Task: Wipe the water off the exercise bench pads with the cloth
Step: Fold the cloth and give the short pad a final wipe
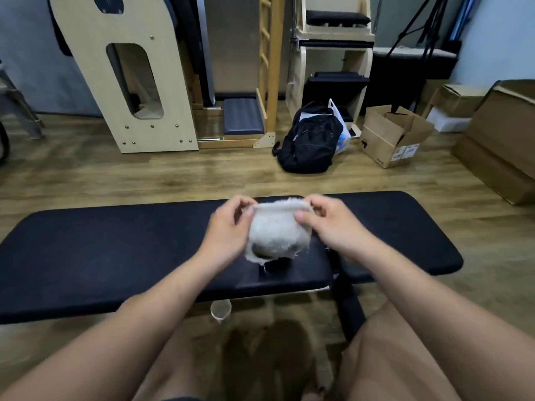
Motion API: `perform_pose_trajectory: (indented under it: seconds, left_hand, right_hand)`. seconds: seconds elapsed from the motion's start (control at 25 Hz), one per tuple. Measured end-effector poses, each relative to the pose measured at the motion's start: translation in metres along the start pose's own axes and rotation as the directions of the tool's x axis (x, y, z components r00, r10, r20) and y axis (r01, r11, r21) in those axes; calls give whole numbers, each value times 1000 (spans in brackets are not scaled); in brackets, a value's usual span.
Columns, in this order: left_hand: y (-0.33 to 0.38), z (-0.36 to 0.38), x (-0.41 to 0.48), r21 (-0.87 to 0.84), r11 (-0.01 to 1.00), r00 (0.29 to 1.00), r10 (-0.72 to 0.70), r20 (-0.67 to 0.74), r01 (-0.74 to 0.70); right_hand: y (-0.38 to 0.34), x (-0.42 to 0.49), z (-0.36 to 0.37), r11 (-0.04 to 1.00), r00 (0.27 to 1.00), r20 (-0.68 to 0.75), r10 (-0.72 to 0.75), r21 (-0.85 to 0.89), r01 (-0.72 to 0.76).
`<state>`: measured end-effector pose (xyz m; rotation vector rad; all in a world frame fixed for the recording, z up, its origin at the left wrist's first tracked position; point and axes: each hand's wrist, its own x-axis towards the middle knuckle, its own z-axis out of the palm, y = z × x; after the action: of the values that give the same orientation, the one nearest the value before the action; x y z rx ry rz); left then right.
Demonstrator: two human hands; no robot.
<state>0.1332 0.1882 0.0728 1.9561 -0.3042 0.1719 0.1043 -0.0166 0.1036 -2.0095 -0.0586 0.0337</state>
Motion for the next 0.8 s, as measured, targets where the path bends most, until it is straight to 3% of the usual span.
perform_pose_trajectory:
  seconds: [0.12, 0.2, 0.4, 0.6, 0.8]
  left_hand:
    - [49, -21, 50, -44, 993, 991, 103, -82, -107]
    - [60, -28, 72, 8, 995, 993, 98, -62, -98]
    - [47, -35, 95, 72, 995, 991, 79, -113, -71]
    - [61, -31, 96, -36, 986, 973, 155, -170, -163]
    - [51, -25, 83, -73, 982, 977, 163, -138, -174]
  right_hand:
    - [-52, 32, -15, 976, 992, -109, -67, 198, 88]
    - [-65, 46, -15, 956, 988, -149, -46, 282, 87]
    - [-54, 60, -8, 924, 997, -61, 53, 382, -26]
    - [-56, 64, -13, 918, 984, -174, -46, 380, 110]
    - [-48, 59, -11, 969, 962, -243, -128, 178, 174]
